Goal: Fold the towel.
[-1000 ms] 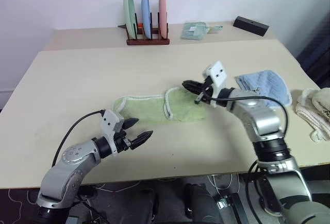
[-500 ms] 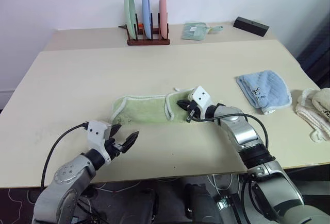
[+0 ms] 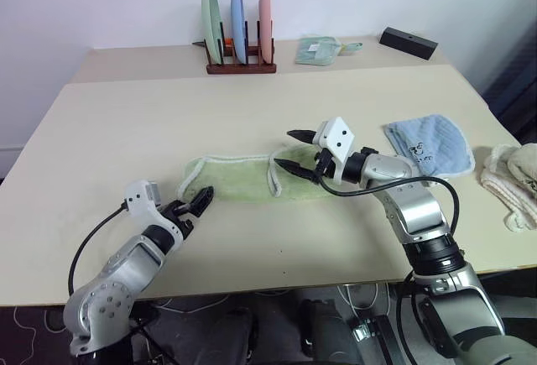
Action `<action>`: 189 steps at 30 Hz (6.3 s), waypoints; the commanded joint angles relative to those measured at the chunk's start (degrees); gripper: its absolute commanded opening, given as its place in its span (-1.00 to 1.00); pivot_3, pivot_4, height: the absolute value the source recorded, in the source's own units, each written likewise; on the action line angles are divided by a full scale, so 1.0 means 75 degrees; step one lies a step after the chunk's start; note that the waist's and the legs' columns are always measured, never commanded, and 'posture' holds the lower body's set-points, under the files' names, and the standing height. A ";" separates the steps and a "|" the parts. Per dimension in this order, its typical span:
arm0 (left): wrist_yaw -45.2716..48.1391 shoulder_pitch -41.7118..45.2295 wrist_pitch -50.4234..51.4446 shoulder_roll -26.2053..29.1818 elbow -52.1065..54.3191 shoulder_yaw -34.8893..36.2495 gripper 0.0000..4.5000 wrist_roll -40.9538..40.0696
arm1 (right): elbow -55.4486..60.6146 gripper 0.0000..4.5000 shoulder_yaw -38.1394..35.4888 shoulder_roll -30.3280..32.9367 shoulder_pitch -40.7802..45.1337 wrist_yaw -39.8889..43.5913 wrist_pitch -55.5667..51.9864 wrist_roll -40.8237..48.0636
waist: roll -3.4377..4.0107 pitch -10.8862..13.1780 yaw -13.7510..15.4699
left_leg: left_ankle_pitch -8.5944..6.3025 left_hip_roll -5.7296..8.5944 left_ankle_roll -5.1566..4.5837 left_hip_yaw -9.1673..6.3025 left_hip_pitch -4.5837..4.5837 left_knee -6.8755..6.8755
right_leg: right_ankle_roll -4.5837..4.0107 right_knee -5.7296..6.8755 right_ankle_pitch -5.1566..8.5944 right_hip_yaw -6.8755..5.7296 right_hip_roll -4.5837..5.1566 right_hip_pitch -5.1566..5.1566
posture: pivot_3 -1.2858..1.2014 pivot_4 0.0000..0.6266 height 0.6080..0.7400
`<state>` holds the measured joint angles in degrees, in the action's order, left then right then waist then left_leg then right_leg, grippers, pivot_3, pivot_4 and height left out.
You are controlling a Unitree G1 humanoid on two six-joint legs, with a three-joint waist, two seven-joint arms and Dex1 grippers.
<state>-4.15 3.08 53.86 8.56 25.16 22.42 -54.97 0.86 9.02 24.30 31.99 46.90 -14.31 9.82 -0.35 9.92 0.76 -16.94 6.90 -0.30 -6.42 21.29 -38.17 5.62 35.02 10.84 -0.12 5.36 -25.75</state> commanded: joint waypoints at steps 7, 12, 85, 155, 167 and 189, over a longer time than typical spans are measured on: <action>-0.1293 0.1089 -0.0760 -0.0865 -0.1145 0.0822 0.76 -0.0724 | 0.0598 0.46 0.0135 0.0181 -0.0301 -0.0015 0.0248 -0.0224 | -0.0005 -0.0004 0.0003 | 0.0000 0.0006 0.0001 -0.0002 -0.0004 -0.0003 | 0.0000 0.0000 0.0000 0.0000 0.0004 0.0007 | 0.03 -0.52 1.00; -0.1293 0.1152 -0.1109 -0.0825 -0.1272 0.0927 -0.30 -0.0825 | 0.0833 0.46 0.0092 0.0201 -0.0536 -0.0089 0.0159 -0.0221 | -0.0006 -0.0003 -0.0001 | 0.0002 0.0000 0.0005 -0.0002 -0.0003 -0.0002 | 0.0000 0.0000 0.0000 0.0001 0.0003 0.0004 | 0.03 -0.52 1.00; 0.4772 0.1975 -0.3220 0.2324 -0.2827 -0.3674 -0.69 0.4874 | -0.0835 -1.00 0.0832 -0.0908 -0.0677 -0.0854 -0.0678 -0.0318 | -0.0011 -0.0001 -0.0027 | 0.0006 0.0007 0.0008 -0.0003 0.0010 0.0007 | -0.0001 0.0004 -0.0001 0.0008 -0.0005 -0.0020 | 0.03 -0.52 1.00; -0.0060 0.2350 -0.2610 0.1166 -0.3605 0.3759 -0.97 0.0814 | 0.1335 1.00 -0.0296 0.1315 -0.1060 0.0617 -0.0417 0.0607 | -0.0038 -0.0005 0.0081 | -0.0002 0.0009 0.0010 -0.0014 0.0002 -0.0009 | 0.0004 -0.0006 0.0000 -0.0006 0.0015 0.0009 | 0.03 -0.52 1.00; -0.1118 0.1608 -0.2398 0.0776 -0.2938 0.4238 0.56 -0.1044 | 0.1214 1.00 -0.0203 0.1321 -0.0974 0.0614 -0.0414 0.0479 | -0.0060 -0.0014 0.0167 | -0.0005 0.0007 0.0007 -0.0018 -0.0005 -0.0012 | 0.0005 -0.0004 0.0000 -0.0006 0.0016 0.0016 | 0.03 -0.52 1.00; 0.1851 0.0187 -0.3252 0.3511 0.0084 -0.2277 0.99 0.3683 | 0.0271 1.00 -0.1137 0.1473 -0.1074 0.0111 -0.0399 0.0468 | -0.0050 -0.0018 0.0181 | -0.0013 0.0003 -0.0004 0.0002 -0.0043 0.0012 | -0.0003 -0.0016 0.0004 -0.0006 0.0008 0.0048 | 0.03 -0.52 1.00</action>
<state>8.28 3.25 32.51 35.23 27.59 8.11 -31.79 2.85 2.92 35.55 23.40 48.87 -18.33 12.57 -0.73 9.79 2.11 -17.02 6.91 -0.30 -6.38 20.97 -38.06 5.60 34.88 10.87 -0.15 5.42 -25.42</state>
